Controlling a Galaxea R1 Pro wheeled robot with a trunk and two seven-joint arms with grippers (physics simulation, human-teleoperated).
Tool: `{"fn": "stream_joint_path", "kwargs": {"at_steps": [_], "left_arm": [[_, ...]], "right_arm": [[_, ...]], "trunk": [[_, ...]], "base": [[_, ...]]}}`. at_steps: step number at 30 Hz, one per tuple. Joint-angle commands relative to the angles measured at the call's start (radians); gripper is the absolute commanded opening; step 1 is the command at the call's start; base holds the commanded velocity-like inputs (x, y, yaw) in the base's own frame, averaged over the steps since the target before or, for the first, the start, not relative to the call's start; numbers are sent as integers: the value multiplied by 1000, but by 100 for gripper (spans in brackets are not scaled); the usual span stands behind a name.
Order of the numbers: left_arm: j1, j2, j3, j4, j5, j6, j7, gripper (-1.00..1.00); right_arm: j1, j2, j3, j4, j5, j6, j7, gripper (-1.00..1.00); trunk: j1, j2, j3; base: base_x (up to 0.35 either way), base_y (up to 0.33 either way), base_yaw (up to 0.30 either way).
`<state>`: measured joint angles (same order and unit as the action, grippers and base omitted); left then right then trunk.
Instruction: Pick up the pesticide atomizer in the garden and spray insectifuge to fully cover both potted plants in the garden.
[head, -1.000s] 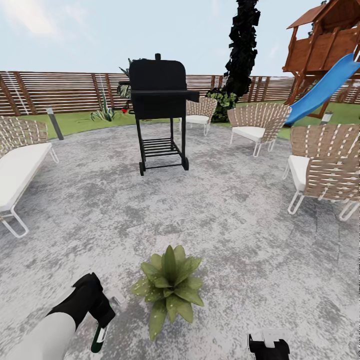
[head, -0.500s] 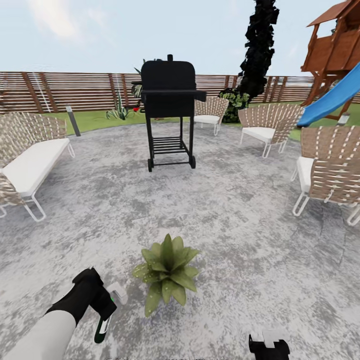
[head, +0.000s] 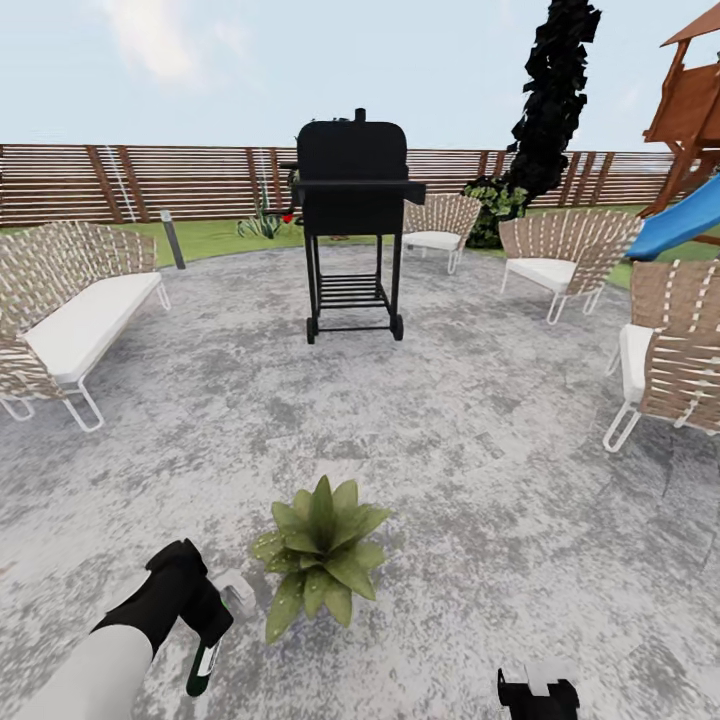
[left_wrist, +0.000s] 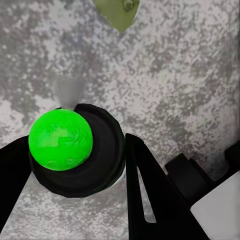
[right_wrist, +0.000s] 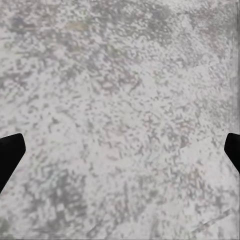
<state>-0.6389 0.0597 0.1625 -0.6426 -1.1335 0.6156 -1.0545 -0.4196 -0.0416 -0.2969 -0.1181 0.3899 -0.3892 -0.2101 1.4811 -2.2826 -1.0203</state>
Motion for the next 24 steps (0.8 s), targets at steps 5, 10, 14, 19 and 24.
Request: {"fn": "stream_joint_path", "kwargs": {"at_steps": [5,10,14,19,24], "left_arm": [[2,5,2,0,-9,7,-6,-100],[3,6,1,1,-9,9,-5,-100],[4,5,1,4,-21,9,-4,-100],[4,0,1,1,-23,11,-4,-100],[4,0,3,0,-23,15,-4,-100]], "right_arm": [[-1,0,-7,2,11,-3,-3,100],[-1,1,-7,1,11,-3,-3,100],[-1,0,-7,1,11,-3,-3,100],[-1,0,-7,2,11,-3,-3,100],[-1,-1,-7,2,13,-2,-2,100]], "trunk": [[0,0,-1],[0,0,-1],[0,0,-1],[0,0,-1],[0,0,-1]], "base": [[112,-245,245],[14,-31,276],[1,-1,202],[-46,-58,24],[-38,-254,0]]}}
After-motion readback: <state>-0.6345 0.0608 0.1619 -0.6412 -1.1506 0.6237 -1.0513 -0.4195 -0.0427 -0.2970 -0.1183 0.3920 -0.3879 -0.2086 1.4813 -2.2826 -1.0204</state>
